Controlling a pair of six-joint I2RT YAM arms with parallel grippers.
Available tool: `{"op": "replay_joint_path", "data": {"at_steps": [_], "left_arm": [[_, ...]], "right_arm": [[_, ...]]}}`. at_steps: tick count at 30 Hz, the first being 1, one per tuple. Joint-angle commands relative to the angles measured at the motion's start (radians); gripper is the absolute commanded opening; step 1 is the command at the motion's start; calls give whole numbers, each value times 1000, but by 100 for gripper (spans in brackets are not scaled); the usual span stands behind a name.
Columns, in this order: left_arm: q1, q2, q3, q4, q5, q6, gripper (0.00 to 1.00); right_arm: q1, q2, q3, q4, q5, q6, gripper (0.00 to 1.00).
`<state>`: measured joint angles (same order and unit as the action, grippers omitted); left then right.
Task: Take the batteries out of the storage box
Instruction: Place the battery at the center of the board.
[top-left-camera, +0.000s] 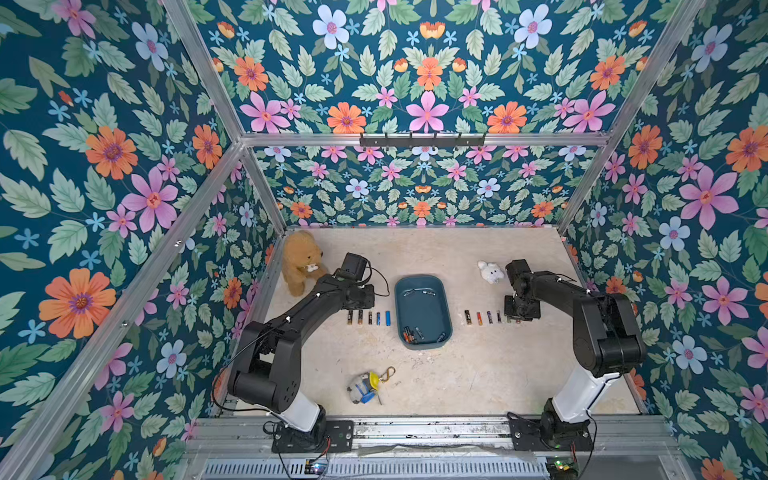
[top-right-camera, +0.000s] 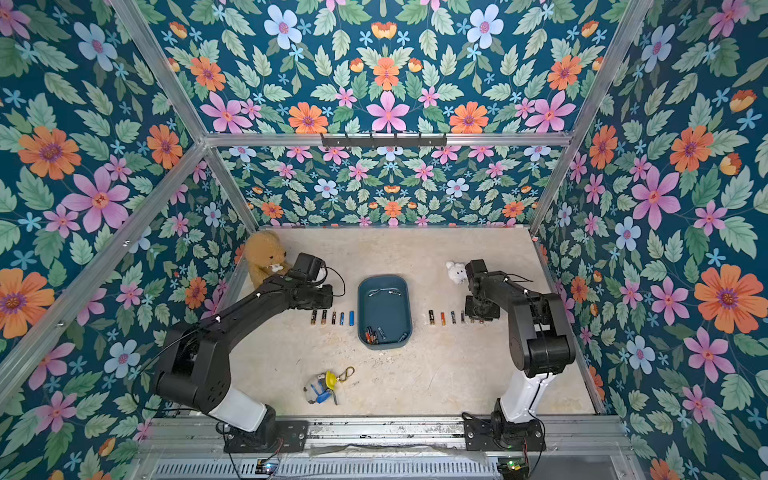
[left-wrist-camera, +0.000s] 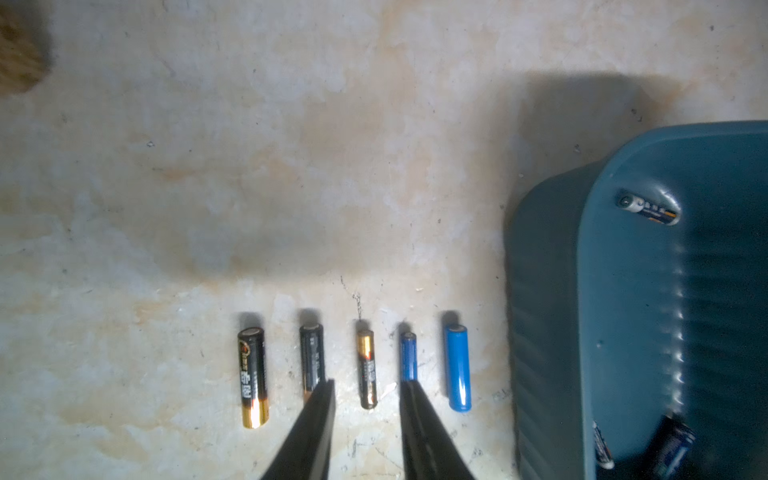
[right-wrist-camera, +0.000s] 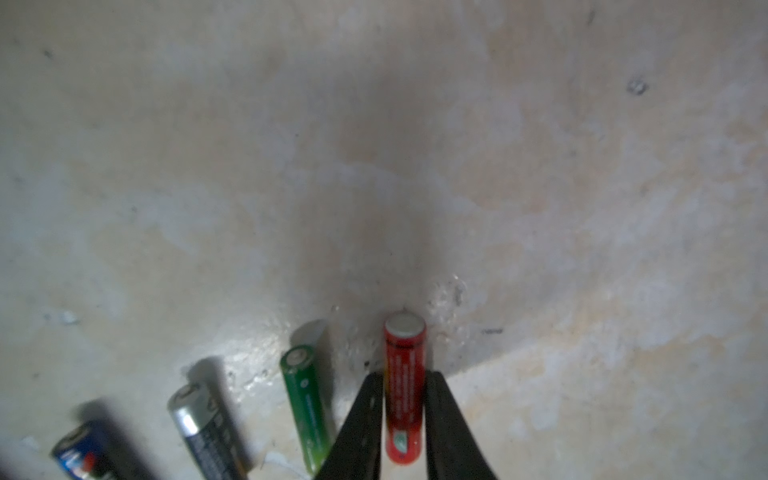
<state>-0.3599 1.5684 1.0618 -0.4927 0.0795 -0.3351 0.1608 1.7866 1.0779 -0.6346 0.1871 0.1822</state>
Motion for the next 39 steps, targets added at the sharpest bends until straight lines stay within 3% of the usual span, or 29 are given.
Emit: {"op": "replay_joint_path", "data": {"at_steps": [1,39], "left_arm": [[1,-8,0,0,-8,-2,33],[-1,-15,50,-30,-4,2,35]], "right_arm": [[1,5,3,-13,-23,-4,24],[8,-58,90,-74,-10,13,26]]}}
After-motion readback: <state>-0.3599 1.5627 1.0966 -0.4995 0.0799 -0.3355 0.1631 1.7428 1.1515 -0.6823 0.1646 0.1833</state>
